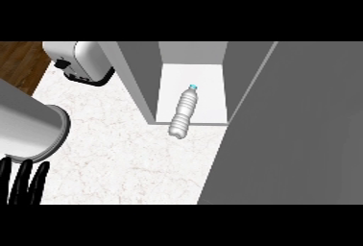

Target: Pick up the bottled water, place it into the cabinet and close the cabinet

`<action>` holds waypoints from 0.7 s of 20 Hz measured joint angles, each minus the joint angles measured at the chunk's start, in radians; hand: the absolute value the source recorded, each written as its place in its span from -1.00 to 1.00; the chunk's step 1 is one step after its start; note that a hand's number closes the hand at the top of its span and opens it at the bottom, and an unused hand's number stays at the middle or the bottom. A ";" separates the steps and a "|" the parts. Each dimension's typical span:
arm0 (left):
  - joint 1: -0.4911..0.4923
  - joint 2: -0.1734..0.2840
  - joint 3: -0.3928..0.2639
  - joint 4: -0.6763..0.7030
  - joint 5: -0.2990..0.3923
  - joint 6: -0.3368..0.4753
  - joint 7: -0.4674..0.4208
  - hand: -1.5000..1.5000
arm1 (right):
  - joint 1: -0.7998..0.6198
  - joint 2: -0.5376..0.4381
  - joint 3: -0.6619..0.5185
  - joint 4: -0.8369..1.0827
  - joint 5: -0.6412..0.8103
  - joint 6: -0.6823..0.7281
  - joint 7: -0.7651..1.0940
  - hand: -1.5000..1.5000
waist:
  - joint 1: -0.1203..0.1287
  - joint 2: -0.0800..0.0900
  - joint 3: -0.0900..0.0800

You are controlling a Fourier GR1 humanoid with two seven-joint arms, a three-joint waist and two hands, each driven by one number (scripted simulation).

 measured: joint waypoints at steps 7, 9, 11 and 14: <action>0.129 0.048 0.103 -0.021 0.086 -0.118 -0.052 -1.00 | -0.047 0.012 0.020 -0.036 0.060 0.008 0.101 1.00 | 0.017 -0.001 -0.001; 0.145 0.056 0.130 -0.010 0.110 -0.150 -0.067 -1.00 | -0.075 0.043 0.031 -0.026 0.055 0.001 0.138 1.00 | 0.021 0.000 -0.002; 0.174 0.071 0.158 -0.013 0.137 -0.188 -0.077 -1.00 | -0.112 0.108 0.076 0.002 0.048 -0.027 0.185 1.00 | 0.027 0.003 -0.002; 0.201 0.090 0.210 -0.006 0.181 -0.237 -0.089 -1.00 | -0.188 0.187 0.146 0.051 0.032 -0.096 0.266 1.00 | 0.031 0.008 -0.001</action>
